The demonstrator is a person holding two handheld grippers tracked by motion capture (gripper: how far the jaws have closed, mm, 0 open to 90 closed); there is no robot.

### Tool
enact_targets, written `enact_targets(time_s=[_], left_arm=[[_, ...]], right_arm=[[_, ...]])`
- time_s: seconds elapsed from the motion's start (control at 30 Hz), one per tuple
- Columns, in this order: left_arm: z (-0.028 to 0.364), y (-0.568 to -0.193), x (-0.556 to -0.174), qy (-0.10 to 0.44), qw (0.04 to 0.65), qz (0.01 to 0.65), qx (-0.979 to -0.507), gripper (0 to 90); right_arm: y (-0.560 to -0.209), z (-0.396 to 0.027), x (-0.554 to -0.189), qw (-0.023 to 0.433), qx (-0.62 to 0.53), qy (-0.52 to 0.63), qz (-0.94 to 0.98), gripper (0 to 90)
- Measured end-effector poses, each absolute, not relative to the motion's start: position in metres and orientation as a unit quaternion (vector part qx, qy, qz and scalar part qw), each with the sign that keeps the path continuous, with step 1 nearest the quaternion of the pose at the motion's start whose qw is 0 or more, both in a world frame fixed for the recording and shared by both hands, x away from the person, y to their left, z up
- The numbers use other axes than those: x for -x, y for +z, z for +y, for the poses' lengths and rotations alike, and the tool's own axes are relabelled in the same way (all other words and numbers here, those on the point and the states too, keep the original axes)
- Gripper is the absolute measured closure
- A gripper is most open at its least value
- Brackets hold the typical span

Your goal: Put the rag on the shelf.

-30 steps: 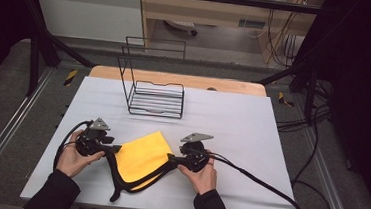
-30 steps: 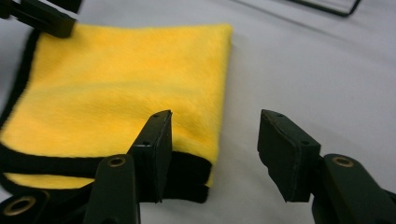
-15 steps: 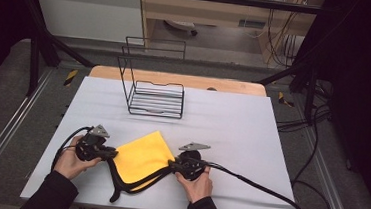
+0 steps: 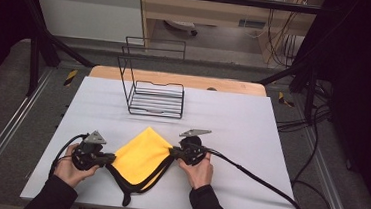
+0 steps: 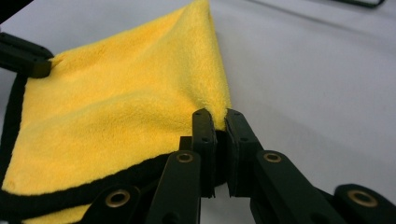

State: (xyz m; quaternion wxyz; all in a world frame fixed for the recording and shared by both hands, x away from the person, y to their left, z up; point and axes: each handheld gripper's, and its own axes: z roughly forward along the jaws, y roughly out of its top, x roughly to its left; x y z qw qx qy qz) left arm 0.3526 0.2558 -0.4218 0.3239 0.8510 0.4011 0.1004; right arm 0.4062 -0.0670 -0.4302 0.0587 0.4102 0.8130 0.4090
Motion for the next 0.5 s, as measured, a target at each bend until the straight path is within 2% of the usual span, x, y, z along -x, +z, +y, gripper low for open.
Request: enact_targets(time_s=[0.37,0.43,0.5], left_arm=[[0.241,-0.427,-0.317,0.127,0.327,0.429,-0.833,83.8],[0.242,-0.427,-0.318,0.124,0.329,0.425,-0.834,82.1],[0.245,-0.425,-0.321,0.115,0.338,0.423,-0.833,76.6]], right_arm=[[-0.443,-0.054,-0.446,0.062,-0.326,0.420,0.845,83.1],[-0.446,-0.052,-0.448,0.064,-0.325,0.420,0.845,81.9],[-0.446,-0.052,-0.448,0.066,-0.329,0.422,0.842,78.5]])
